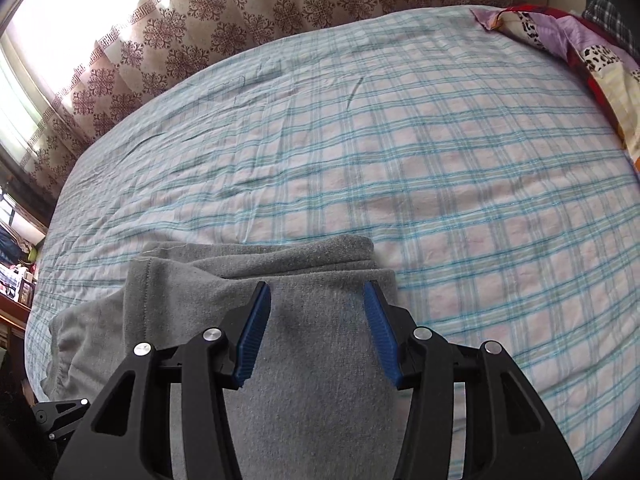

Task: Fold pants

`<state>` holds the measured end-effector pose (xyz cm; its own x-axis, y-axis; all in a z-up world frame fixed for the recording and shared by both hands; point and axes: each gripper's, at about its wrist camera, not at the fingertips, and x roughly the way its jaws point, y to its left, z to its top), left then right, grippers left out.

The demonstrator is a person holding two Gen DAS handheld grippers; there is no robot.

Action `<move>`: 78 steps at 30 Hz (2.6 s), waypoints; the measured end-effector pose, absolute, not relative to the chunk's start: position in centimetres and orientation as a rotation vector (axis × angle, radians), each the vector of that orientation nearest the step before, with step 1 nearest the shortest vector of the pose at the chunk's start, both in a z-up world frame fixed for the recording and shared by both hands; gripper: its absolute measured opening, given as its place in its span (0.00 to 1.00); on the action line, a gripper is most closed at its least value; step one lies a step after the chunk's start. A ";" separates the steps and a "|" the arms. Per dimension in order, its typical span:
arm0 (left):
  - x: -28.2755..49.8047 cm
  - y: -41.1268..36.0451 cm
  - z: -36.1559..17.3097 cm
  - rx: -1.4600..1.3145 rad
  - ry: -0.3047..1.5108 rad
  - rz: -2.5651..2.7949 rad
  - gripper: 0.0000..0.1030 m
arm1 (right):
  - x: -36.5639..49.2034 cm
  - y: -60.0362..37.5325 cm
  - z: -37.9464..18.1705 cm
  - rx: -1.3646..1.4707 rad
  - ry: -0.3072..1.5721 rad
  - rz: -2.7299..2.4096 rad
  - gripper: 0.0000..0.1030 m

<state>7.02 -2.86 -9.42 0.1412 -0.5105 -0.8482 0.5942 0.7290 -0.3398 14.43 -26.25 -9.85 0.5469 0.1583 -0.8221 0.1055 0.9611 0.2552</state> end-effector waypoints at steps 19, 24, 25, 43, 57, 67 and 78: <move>11.2 -8.3 -6.3 0.050 1.229 -0.801 0.69 | -2.3 -32.3 -10.7 0.709 1.040 0.066 0.60; 12.2 -11.3 -6.0 0.053 1.257 -0.809 0.71 | -3.0 -30.9 -11.7 0.744 1.069 0.115 0.59; 12.5 -12.0 -6.0 0.056 1.268 -0.811 0.72 | -3.0 -30.6 -11.9 0.743 1.075 0.122 0.57; 14.4 -19.4 -7.6 0.137 1.379 -0.725 0.75 | -3.8 -22.7 -7.5 0.319 0.973 0.154 0.24; 14.6 -17.8 -6.7 0.185 1.404 -0.685 0.78 | -3.8 -17.1 -4.8 0.087 0.914 0.213 0.24; 14.3 -15.3 -4.9 0.184 1.372 -0.701 0.59 | -3.7 -15.7 -3.7 0.084 0.893 0.255 0.24; 13.9 -12.5 -4.3 0.216 1.368 -0.681 0.71 | -2.9 -11.6 -2.7 0.005 0.873 0.300 0.24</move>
<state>13.89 -12.53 -4.26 0.0463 -0.3208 -0.9460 0.5618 0.7914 -0.2409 -2.88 -11.60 -2.67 0.6030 0.2613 -0.7537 -0.2574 0.9580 0.1262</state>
